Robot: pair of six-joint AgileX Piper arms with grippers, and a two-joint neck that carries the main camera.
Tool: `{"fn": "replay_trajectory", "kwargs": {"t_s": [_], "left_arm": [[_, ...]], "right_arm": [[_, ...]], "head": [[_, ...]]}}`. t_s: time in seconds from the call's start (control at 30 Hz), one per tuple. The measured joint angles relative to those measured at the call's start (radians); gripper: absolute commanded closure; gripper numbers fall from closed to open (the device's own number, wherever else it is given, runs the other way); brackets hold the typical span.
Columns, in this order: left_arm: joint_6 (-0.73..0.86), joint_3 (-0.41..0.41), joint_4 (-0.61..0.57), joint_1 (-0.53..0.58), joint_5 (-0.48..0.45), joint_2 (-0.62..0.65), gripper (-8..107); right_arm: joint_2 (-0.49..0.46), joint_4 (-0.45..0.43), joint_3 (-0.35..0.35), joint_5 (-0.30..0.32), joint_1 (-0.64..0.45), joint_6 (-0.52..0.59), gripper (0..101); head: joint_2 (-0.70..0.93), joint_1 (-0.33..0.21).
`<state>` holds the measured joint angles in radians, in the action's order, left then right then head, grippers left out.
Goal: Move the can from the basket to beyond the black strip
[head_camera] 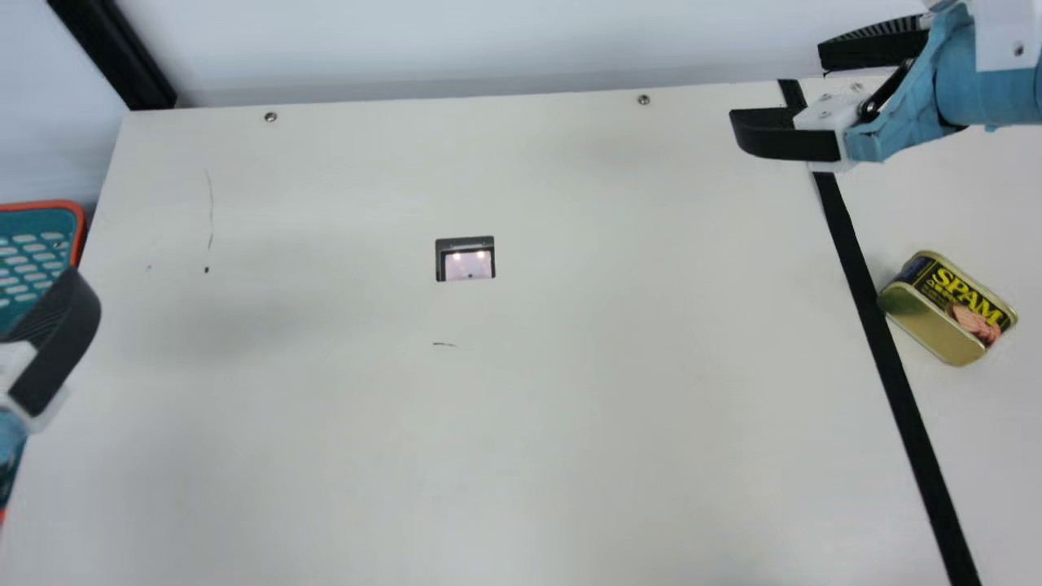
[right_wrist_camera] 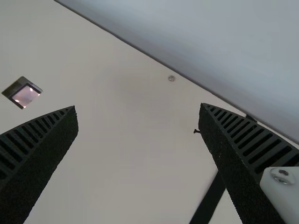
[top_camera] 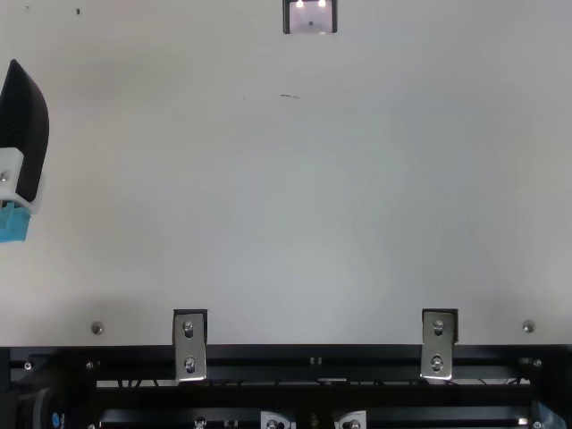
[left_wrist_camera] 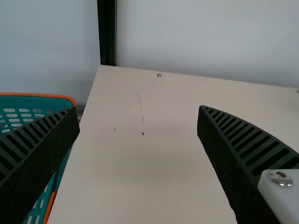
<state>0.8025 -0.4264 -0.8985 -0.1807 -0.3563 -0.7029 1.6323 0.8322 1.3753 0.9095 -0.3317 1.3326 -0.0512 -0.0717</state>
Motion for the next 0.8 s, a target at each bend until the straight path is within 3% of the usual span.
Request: {"fn": "replay_trajectory", "kwargs": {"t_s": [0.23,0.57,0.8], "left_arm": [[0.0,0.0,0.0,0.0,0.0,0.0,9],[0.0,0.0,0.0,0.0,0.0,0.0,9],[0.0,0.0,0.0,0.0,0.0,0.0,9]], "right_arm": [[-0.013,0.061,-0.005,0.002,0.053,0.029,0],[-0.013,0.034,0.008,-0.003,0.067,0.016,0],[-0.018,-0.048,0.029,-0.104,0.151,-0.03,0]], "head": [[0.0,0.0],[0.0,0.0],[0.0,0.0]]}}
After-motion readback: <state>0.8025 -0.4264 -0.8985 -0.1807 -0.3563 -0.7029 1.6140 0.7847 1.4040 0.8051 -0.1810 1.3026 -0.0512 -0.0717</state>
